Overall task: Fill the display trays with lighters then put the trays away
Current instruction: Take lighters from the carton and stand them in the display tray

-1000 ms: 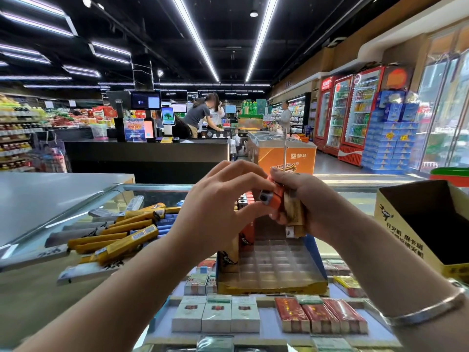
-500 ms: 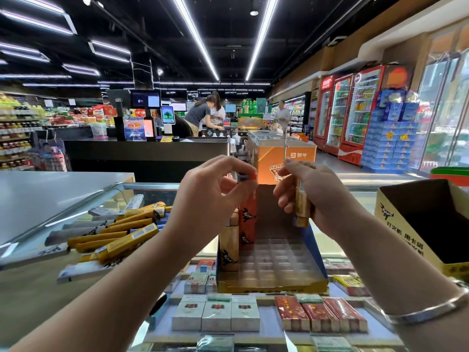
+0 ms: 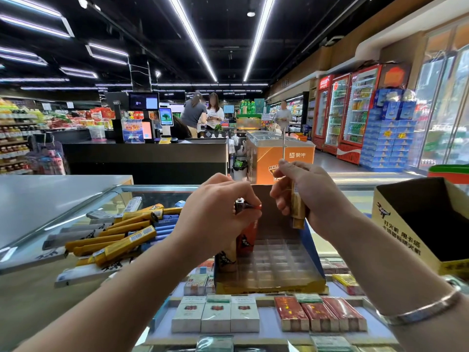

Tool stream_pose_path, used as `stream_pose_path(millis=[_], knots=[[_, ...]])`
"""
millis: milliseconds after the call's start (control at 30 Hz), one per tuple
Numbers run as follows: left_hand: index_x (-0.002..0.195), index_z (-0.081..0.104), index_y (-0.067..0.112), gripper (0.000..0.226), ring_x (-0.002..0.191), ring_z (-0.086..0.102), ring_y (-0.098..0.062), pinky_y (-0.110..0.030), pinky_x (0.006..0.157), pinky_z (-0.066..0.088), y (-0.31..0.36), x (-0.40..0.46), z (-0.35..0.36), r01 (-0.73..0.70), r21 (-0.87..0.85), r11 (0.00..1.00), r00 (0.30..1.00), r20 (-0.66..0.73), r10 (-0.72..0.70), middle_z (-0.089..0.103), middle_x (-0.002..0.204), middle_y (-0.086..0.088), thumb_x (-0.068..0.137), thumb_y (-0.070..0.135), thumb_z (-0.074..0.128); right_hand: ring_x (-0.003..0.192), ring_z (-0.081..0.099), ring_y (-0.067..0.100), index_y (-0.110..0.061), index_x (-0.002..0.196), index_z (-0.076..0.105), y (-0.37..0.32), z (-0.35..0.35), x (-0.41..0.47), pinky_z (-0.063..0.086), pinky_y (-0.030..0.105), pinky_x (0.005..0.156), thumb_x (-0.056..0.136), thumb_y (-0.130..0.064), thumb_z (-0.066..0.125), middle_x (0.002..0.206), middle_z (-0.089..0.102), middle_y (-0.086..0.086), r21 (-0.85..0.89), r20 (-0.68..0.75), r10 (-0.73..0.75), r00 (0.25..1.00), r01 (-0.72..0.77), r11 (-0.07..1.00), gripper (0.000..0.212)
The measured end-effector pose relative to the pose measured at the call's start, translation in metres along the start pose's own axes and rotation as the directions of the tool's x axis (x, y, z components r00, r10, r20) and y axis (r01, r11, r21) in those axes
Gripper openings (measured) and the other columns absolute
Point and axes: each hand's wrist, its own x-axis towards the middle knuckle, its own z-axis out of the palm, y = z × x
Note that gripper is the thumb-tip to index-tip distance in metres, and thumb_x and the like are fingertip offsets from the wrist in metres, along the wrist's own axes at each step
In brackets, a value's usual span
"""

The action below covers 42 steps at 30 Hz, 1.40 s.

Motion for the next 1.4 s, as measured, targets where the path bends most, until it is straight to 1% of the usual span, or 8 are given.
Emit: stream_pose_path(millis=[233, 400, 500, 600, 833, 1067, 1233, 1400], knots=[[0.075, 0.066, 0.024, 0.011, 0.095, 0.051, -0.014, -0.039, 0.072, 0.048, -0.001, 0.001, 0.0, -0.002, 0.112, 0.994, 1.0, 0.023, 0.0, 0.063, 0.087, 0.014, 0.074, 0.031, 0.074, 0.042, 0.05, 0.018, -0.007, 0.086, 0.052, -0.001, 0.001, -0.001, 0.04, 0.024, 0.039, 0.097, -0.028, 0.045, 0.055, 0.059, 0.009, 0.002, -0.009, 0.005, 1.0, -0.005, 1.0, 0.025], [0.072, 0.055, 0.036, 0.013, 0.098, 0.044, -0.006, -0.029, 0.077, 0.042, -0.004, 0.004, -0.005, 0.122, 0.085, 0.989, 0.982, 0.134, -0.132, 0.057, 0.094, 0.019, 0.078, 0.046, 0.06, 0.044, 0.053, 0.015, -0.01, 0.079, 0.051, -0.001, 0.002, -0.002, 0.043, 0.027, 0.047, 0.096, -0.034, 0.045, 0.055, 0.059, 0.007, -0.019, -0.055, 0.009, 0.998, -0.01, 1.0, 0.031], [0.074, 0.057, 0.037, 0.019, 0.1, 0.044, -0.005, -0.031, 0.08, 0.043, -0.003, 0.005, -0.006, 0.203, 0.05, 0.978, 0.958, 0.199, -0.209, 0.055, 0.096, 0.021, 0.075, 0.055, 0.049, 0.046, 0.053, 0.008, -0.014, 0.07, 0.049, -0.001, 0.0, 0.0, 0.038, 0.029, 0.062, 0.097, -0.038, 0.042, 0.055, 0.058, 0.005, -0.054, -0.119, -0.004, 0.993, -0.003, 0.999, 0.037], [0.08, 0.058, 0.034, 0.027, 0.102, 0.044, -0.005, -0.032, 0.084, 0.042, -0.003, 0.005, -0.006, 0.221, 0.028, 0.975, 0.948, 0.228, -0.222, 0.054, 0.099, 0.019, 0.073, 0.057, 0.046, 0.051, 0.054, 0.01, -0.015, 0.066, 0.05, -0.003, -0.002, 0.002, 0.037, 0.03, 0.064, 0.096, -0.04, 0.041, 0.051, 0.057, 0.002, -0.033, -0.158, 0.008, 0.987, -0.014, 0.999, 0.04], [0.108, 0.053, 0.04, 0.039, 0.105, 0.039, 0.003, -0.025, 0.084, 0.039, 0.002, 0.001, -0.002, -0.002, 0.031, 1.0, 0.994, 0.111, -0.002, 0.048, 0.104, 0.028, 0.073, 0.056, 0.056, 0.043, 0.052, 0.014, -0.012, 0.08, 0.045, -0.003, -0.001, 0.001, 0.046, 0.025, 0.042, 0.095, -0.031, 0.045, 0.049, 0.054, 0.005, 0.28, -0.021, 0.102, 0.995, -0.092, 0.956, 0.024], [0.098, 0.065, 0.026, 0.03, 0.09, 0.057, -0.01, -0.036, 0.072, 0.052, 0.006, 0.003, -0.002, -0.113, 0.025, 0.993, 0.99, -0.087, 0.115, 0.055, 0.089, 0.022, 0.074, 0.044, 0.062, 0.052, 0.064, 0.023, -0.001, 0.095, 0.046, -0.001, 0.006, -0.001, 0.054, 0.03, 0.048, 0.083, -0.03, 0.059, 0.06, 0.059, 0.012, 0.394, 0.151, 0.028, 0.988, -0.086, 0.915, 0.033], [0.097, 0.069, 0.014, 0.024, 0.09, 0.06, -0.011, -0.034, 0.077, 0.052, 0.003, 0.005, -0.005, -0.109, -0.088, 0.99, 0.972, -0.218, 0.087, 0.063, 0.095, 0.009, 0.08, 0.029, 0.063, 0.046, 0.06, 0.016, -0.008, 0.086, 0.05, -0.001, 0.006, 0.0, 0.052, 0.024, 0.042, 0.072, -0.034, 0.064, 0.058, 0.062, 0.01, 0.342, 0.194, 0.027, 0.981, -0.094, 0.935, 0.032], [0.105, 0.066, 0.014, 0.029, 0.086, 0.058, -0.002, -0.012, 0.075, 0.047, 0.004, 0.006, -0.007, -0.11, -0.144, 0.984, 0.959, -0.274, 0.067, 0.058, 0.091, 0.015, 0.083, 0.031, 0.057, 0.047, 0.058, 0.017, -0.007, 0.081, 0.057, 0.0, 0.008, -0.003, 0.049, 0.024, 0.041, 0.073, -0.039, 0.061, 0.06, 0.061, 0.011, 0.227, 0.268, 0.047, 0.962, -0.11, 0.968, 0.034]])
